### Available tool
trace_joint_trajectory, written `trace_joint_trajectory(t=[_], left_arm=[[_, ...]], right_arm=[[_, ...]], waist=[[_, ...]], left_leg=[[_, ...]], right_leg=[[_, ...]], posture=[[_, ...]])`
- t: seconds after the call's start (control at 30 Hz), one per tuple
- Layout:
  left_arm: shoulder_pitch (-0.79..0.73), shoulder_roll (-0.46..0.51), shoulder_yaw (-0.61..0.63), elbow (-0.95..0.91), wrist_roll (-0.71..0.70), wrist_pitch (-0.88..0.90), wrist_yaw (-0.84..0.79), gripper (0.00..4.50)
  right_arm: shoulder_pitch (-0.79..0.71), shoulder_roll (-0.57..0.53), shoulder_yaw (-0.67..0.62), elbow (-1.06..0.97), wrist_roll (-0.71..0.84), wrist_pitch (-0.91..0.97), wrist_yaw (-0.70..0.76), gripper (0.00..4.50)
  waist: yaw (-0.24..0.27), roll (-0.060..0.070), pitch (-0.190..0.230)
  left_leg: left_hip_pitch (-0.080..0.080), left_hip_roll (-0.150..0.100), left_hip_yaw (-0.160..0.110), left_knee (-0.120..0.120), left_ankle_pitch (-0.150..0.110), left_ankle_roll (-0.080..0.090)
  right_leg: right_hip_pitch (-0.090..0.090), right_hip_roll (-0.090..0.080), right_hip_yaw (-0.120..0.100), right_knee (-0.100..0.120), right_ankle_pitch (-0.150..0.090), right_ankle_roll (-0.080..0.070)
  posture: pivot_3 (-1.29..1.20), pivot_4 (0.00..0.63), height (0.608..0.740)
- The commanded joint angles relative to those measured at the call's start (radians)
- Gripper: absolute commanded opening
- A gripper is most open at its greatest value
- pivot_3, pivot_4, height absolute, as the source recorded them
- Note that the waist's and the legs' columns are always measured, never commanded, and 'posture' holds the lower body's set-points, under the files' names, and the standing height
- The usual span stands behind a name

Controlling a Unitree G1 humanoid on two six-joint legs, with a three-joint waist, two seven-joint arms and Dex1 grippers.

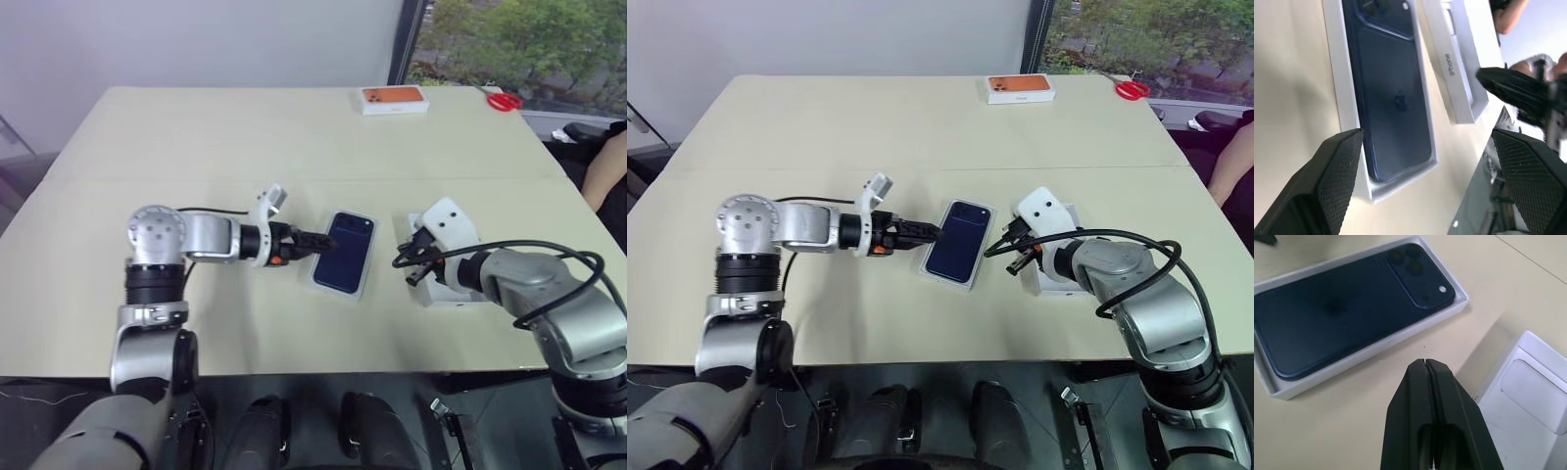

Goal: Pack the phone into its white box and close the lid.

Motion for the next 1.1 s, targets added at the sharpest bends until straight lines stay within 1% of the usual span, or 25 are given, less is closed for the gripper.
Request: trace_joint_trajectory(t=[0.03, 0.13, 0.2, 0.23, 0.3, 0.33, 0.43, 0.47, 0.53, 0.57, 0.63, 0.77, 0.93, 0.97, 1.1], left_arm=[[-0.056, 0.060, 0.007, -0.039, -0.010, 0.004, -0.069, 4.41], [-0.059, 0.098, -0.028, -0.070, 0.098, -0.060, -0.106, 4.41], [-0.024, 0.134, -0.109, -0.125, 0.203, -0.155, -0.155, 4.41], [0.002, 0.155, -0.162, -0.157, 0.274, -0.227, -0.183, 4.19], [0.063, 0.198, -0.265, -0.231, 0.417, -0.403, -0.264, 3.56], [0.087, 0.215, -0.307, -0.256, 0.473, -0.472, -0.301, 3.12], [0.127, 0.233, -0.384, -0.275, 0.582, -0.582, -0.382, 1.58], [0.147, 0.241, -0.420, -0.285, 0.647, -0.662, -0.405, 1.08], [0.170, 0.254, -0.497, -0.297, 0.742, -0.748, -0.461, 0.04], [0.179, 0.255, -0.522, -0.302, 0.771, -0.775, -0.487, 0.04], [0.187, 0.248, -0.536, -0.302, 0.802, -0.799, -0.523, 0.04], [0.181, 0.228, -0.620, -0.309, 0.863, -0.819, -0.628, 0.04], [0.169, 0.210, -0.673, -0.317, 0.905, -0.801, -0.726, 0.04], [0.168, 0.206, -0.681, -0.321, 0.911, -0.799, -0.742, 0.04], [0.161, 0.171, -0.682, -0.325, 0.917, -0.780, -0.791, 0.04]], right_arm=[[-0.022, -0.013, -0.007, -0.006, 0.004, -0.020, -0.004, 0.00], [-0.029, -0.011, 0.000, 0.002, 0.003, -0.025, -0.006, 0.00], [-0.033, -0.006, 0.007, 0.006, 0.002, -0.026, -0.010, 0.00], [-0.035, -0.003, 0.010, 0.009, 0.001, -0.024, -0.014, 0.00], [-0.038, 0.008, 0.013, 0.016, -0.001, -0.017, -0.025, 0.00], [-0.038, 0.014, 0.014, 0.020, -0.001, -0.013, -0.031, 0.00], [-0.039, 0.031, 0.015, 0.029, 0.001, -0.001, -0.051, 0.00], [-0.036, 0.037, 0.019, 0.031, 0.001, 0.004, -0.056, 0.00], [-0.031, 0.055, 0.031, 0.031, 0.004, 0.021, -0.068, 0.00], [-0.029, 0.064, 0.041, 0.029, 0.004, 0.028, -0.075, 0.00], [-0.029, 0.074, 0.051, 0.026, 0.005, 0.037, -0.083, 0.00], [-0.024, 0.115, 0.153, 0.034, -0.016, 0.062, -0.127, 0.00], [-0.036, 0.155, 0.177, 0.038, -0.003, 0.086, -0.136, 0.00], [-0.036, 0.159, 0.184, 0.036, -0.001, 0.089, -0.136, 0.00], [-0.035, 0.164, 0.190, 0.030, 0.004, 0.097, -0.135, 0.00]], waist=[[0.000, 0.000, 0.000], [0.000, 0.000, 0.000], [-0.001, 0.000, 0.000], [-0.001, 0.000, 0.000], [-0.003, 0.000, 0.000], [-0.003, 0.000, 0.000], [0.000, 0.000, 0.000], [0.002, 0.000, 0.000], [0.002, 0.000, 0.000], [0.000, 0.000, 0.000], [0.000, 0.000, 0.000], [-0.001, 0.000, 0.000], [-0.001, 0.001, 0.000], [-0.001, 0.001, 0.000], [-0.002, 0.001, 0.000]], left_leg=[[0.000, 0.000, 0.000, 0.000, 0.000, 0.000], [0.000, 0.000, 0.000, 0.000, 0.000, 0.000], [0.000, 0.000, 0.000, 0.000, 0.000, 0.000], [0.000, 0.000, 0.000, 0.000, 0.000, 0.000], [0.001, 0.000, 0.001, 0.000, 0.001, -0.001], [0.001, 0.000, 0.001, -0.001, 0.001, -0.001], [0.000, 0.000, 0.001, -0.001, 0.000, -0.001], [0.000, 0.001, 0.001, -0.001, 0.000, 0.000], [0.000, 0.000, 0.001, -0.001, 0.000, 0.000], [0.000, 0.000, 0.001, -0.001, 0.000, 0.001], [0.000, 0.000, 0.002, -0.001, -0.001, 0.001], [0.000, 0.000, 0.002, 0.000, -0.001, 0.002], [0.000, 0.000, 0.002, 0.000, -0.002, 0.004], [0.000, 0.000, 0.002, 0.001, -0.002, 0.004], [0.000, 0.001, 0.002, 0.001, -0.002, 0.004]], right_leg=[[0.000, 0.000, 0.000, 0.000, 0.000, 0.000], [0.001, 0.000, 0.000, -0.001, 0.000, 0.000], [0.001, 0.000, 0.000, -0.001, 0.000, 0.000], [0.001, 0.000, 0.000, -0.001, 0.000, 0.000], [0.001, 0.000, 0.000, -0.001, 0.000, 0.000], [0.000, 0.000, 0.001, -0.001, -0.001, -0.001], [0.000, -0.002, 0.001, -0.002, -0.002, -0.004], [0.001, -0.002, 0.002, -0.002, -0.002, -0.005], [0.001, -0.003, 0.001, -0.004, -0.002, -0.005], [0.001, -0.003, 0.002, -0.004, -0.002, -0.005], [0.001, -0.003, 0.002, -0.005, -0.002, -0.005], [0.001, -0.003, 0.002, -0.004, -0.002, -0.005], [0.001, -0.001, 0.000, -0.004, -0.002, -0.004], [0.001, -0.001, 0.000, -0.004, -0.001, -0.001], [0.001, 0.001, 0.000, -0.003, 0.000, 0.000]], posture=[[0.00, 0.150, 0.740], [0.00, 0.150, 0.740], [0.00, 0.150, 0.740], [0.00, 0.150, 0.740], [0.00, 0.150, 0.740], [0.00, 0.150, 0.740], [0.00, 0.150, 0.740], [0.00, 0.150, 0.740], [0.00, 0.150, 0.740], [0.00, 0.150, 0.740], [0.00, 0.150, 0.740], [0.00, 0.150, 0.740], [0.00, 0.150, 0.740], [0.00, 0.150, 0.740], [0.00, 0.150, 0.740]])
